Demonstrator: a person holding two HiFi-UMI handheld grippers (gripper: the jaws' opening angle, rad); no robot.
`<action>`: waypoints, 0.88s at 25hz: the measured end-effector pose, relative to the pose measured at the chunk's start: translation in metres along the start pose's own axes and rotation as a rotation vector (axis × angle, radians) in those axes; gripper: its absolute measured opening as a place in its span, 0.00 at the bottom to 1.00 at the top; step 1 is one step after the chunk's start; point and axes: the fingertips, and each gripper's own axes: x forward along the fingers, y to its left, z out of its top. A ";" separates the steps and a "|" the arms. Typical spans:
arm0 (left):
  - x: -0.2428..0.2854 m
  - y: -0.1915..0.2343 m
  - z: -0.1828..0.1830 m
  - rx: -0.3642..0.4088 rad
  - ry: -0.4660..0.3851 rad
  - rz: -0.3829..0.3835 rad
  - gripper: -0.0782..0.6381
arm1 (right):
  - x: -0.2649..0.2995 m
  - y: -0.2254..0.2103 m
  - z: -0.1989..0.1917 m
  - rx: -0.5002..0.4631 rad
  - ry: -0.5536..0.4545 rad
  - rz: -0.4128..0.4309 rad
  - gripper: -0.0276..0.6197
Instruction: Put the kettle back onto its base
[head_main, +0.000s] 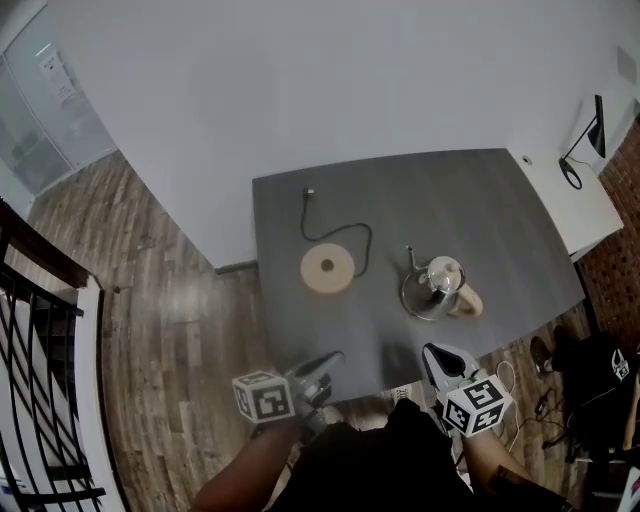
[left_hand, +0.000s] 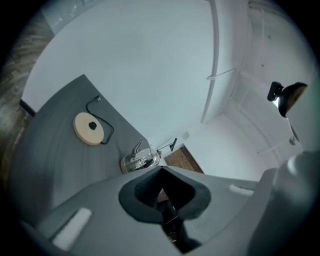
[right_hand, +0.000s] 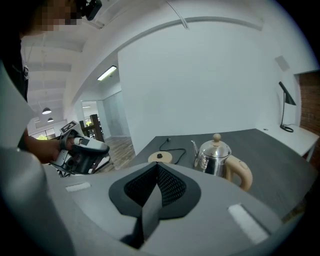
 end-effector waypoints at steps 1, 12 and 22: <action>0.005 -0.001 -0.001 -0.022 -0.004 -0.018 0.11 | 0.000 -0.010 0.000 -0.006 0.005 -0.012 0.09; 0.063 -0.001 -0.018 -0.242 -0.064 -0.093 0.11 | 0.003 -0.148 0.009 -0.194 0.049 -0.149 0.27; 0.120 -0.015 -0.025 -0.244 -0.118 -0.094 0.11 | 0.044 -0.206 -0.034 -0.212 0.162 0.018 0.41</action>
